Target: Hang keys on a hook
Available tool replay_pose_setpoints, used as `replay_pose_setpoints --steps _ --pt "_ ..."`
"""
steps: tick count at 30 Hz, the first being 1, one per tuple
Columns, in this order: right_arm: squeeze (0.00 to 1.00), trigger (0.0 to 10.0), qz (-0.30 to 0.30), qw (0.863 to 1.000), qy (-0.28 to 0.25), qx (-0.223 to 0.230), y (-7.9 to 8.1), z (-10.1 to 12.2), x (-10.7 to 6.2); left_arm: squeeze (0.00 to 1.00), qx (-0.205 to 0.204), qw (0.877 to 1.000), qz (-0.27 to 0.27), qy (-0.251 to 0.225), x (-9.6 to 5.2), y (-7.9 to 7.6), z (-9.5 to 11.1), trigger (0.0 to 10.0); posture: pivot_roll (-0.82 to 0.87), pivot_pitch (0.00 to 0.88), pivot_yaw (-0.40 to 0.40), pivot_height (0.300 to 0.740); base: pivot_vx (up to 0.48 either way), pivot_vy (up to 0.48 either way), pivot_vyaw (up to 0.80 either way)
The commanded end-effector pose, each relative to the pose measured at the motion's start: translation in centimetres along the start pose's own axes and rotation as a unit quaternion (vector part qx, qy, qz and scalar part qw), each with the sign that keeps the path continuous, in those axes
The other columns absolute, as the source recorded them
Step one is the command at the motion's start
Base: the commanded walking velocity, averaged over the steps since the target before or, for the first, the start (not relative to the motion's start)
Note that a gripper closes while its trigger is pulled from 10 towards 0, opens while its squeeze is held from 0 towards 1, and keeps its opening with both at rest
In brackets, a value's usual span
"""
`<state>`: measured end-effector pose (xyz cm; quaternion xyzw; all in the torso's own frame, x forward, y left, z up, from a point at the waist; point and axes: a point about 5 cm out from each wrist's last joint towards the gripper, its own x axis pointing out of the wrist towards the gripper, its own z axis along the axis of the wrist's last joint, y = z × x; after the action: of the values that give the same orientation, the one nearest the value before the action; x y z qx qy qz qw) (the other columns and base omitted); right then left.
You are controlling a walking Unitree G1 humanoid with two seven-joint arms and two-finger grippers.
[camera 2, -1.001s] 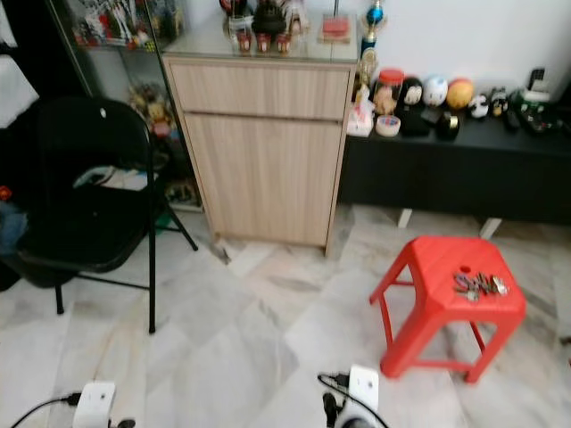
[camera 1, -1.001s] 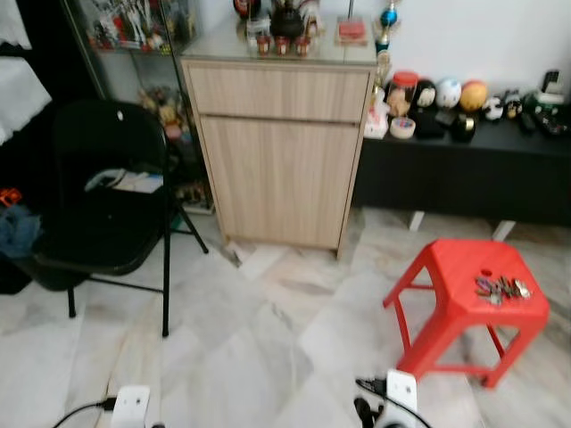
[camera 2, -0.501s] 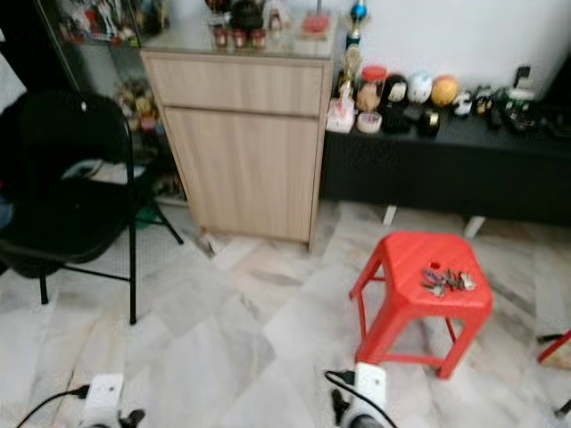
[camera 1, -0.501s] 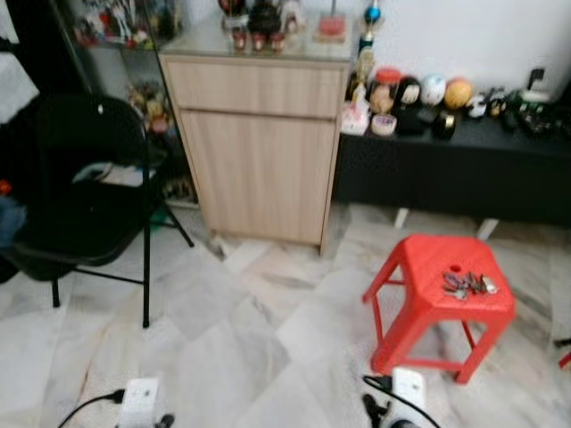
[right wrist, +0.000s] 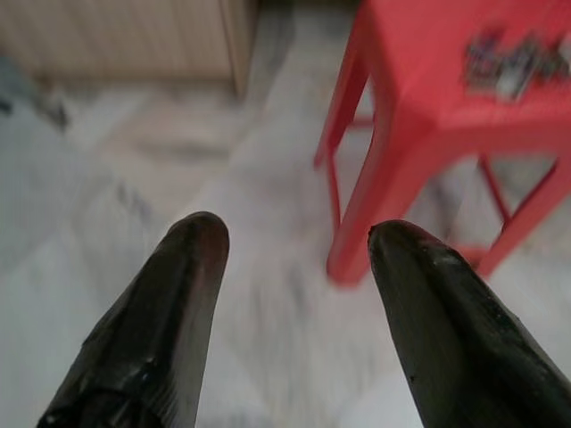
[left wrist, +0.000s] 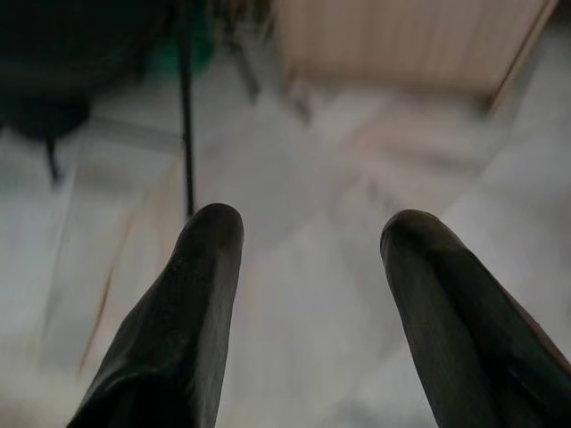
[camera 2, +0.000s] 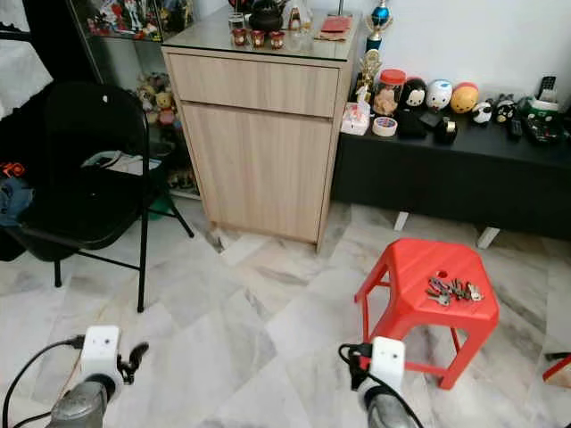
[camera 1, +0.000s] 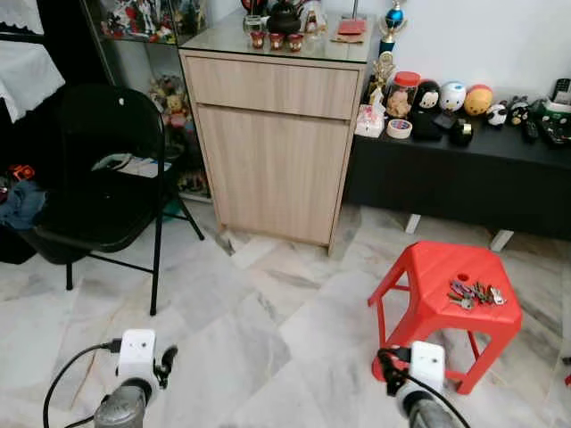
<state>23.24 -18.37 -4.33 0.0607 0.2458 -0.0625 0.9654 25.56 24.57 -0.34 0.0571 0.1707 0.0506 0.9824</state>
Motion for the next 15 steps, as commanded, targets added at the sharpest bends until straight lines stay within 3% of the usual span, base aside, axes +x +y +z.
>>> replay_pose_setpoints --steps 1,6,15 --pt "0.00 10.0 0.000 0.999 -0.045 -0.001 0.1 1.3 0.2 0.00 -0.006 1.000 -0.006 -0.027 -0.3 -0.5 0.3 10.0 0.08 0.000 -0.065 0.740 0.000 0.000 0.00" --pt "0.00 10.0 -0.003 0.992 -0.129 -0.015 0.1 3.0 -0.4 0.00 -0.021 0.995 -0.003 -0.094 -1.3 -1.0 1.3 10.0 0.08 0.000 -0.071 0.740 0.000 0.000 0.00" --pt "0.00 10.0 0.007 0.987 -0.160 -0.031 0.4 3.1 -1.3 0.00 -0.035 0.988 -0.020 -0.150 -2.1 -1.7 2.9 10.0 0.10 0.000 -0.072 0.740 0.000 0.000 0.00"
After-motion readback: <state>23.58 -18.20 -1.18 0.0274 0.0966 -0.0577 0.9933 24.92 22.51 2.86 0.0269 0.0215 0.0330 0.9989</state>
